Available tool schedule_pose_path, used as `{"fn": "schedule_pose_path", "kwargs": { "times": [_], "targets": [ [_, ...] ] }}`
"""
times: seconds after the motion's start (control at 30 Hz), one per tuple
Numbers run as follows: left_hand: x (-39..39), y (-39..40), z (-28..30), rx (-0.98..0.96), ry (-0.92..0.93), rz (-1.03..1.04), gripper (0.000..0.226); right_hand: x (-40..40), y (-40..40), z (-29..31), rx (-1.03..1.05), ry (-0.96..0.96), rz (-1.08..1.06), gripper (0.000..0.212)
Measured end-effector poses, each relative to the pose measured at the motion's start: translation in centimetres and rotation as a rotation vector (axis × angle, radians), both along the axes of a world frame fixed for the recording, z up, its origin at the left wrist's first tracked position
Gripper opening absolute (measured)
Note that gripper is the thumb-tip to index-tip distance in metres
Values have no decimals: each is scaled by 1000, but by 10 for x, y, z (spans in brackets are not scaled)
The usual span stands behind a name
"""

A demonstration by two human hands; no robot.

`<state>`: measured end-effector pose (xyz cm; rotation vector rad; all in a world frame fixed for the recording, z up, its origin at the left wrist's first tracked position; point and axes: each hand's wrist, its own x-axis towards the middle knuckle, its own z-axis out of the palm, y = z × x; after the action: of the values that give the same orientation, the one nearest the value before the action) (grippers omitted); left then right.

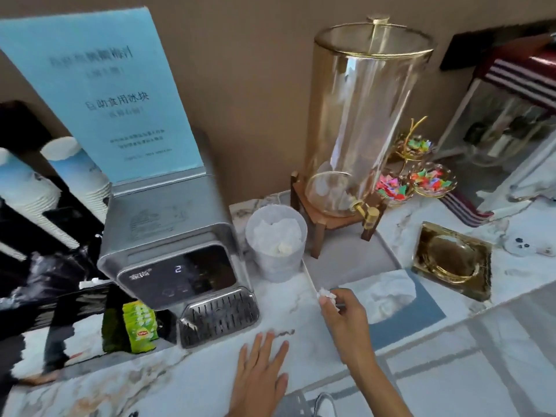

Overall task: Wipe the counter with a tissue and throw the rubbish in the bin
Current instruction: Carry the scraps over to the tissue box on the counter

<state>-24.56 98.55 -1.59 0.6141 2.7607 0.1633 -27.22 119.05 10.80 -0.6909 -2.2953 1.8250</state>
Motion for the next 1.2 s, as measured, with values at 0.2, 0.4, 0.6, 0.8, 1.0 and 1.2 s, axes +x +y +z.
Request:
{"fn": "schedule_pose_path", "kwargs": {
  "times": [0.2,0.4,0.6,0.8,1.0,1.2],
  "targets": [
    [-2,10,-2,-7,17,77,66,-71,-1,23,22,101,130,4],
    [0,15,-8,63,61,116,69,-120,-13,36,232,153,248,8],
    [1,22,-7,53,37,178,66,-141,-19,31,338,106,298,19],
    [3,30,-4,43,8,230,66,-144,-11,29,293,58,370,30],
    [1,44,6,136,8,274,61,-117,43,27,150,98,334,20],
    [-30,104,34,292,112,325,56,-60,148,-7,95,-44,44,11]
  ]
}}
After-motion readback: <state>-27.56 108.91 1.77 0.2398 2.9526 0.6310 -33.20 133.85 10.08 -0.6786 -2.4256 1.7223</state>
